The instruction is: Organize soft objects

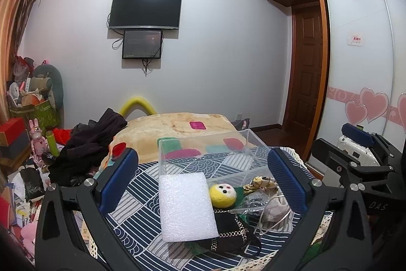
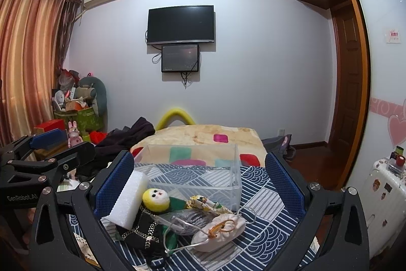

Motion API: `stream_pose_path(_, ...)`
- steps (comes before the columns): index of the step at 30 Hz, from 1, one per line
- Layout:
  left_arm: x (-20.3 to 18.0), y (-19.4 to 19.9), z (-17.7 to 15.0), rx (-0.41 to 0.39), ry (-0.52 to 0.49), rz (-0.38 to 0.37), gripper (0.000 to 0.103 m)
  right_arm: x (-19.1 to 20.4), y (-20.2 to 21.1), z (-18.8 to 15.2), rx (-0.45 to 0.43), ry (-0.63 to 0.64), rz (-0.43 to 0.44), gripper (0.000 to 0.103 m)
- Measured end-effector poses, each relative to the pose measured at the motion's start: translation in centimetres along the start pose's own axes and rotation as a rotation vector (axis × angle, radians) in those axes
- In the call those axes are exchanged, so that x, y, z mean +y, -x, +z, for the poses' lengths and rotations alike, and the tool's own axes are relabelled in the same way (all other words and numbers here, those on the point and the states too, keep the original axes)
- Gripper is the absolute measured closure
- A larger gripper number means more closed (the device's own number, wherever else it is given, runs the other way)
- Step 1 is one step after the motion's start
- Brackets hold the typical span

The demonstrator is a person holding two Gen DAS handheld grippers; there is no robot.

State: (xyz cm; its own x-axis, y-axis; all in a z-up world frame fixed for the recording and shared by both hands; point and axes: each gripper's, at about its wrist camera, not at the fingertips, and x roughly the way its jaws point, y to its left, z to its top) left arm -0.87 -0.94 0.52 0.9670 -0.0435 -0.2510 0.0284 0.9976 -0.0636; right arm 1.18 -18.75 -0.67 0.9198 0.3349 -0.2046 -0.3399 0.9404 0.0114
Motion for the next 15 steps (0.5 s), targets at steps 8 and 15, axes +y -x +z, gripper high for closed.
stream_pose_path(8,0.03,0.12,-0.04,-0.005,0.001,-0.001,0.000,0.06,-0.01,0.05,-0.003,0.001,0.000,0.000)
stream_pose_path(15,0.09,0.22,-0.06,-0.008,0.001,-0.016,0.000,0.06,-0.05,0.01,0.001,-0.003,0.009,0.000)
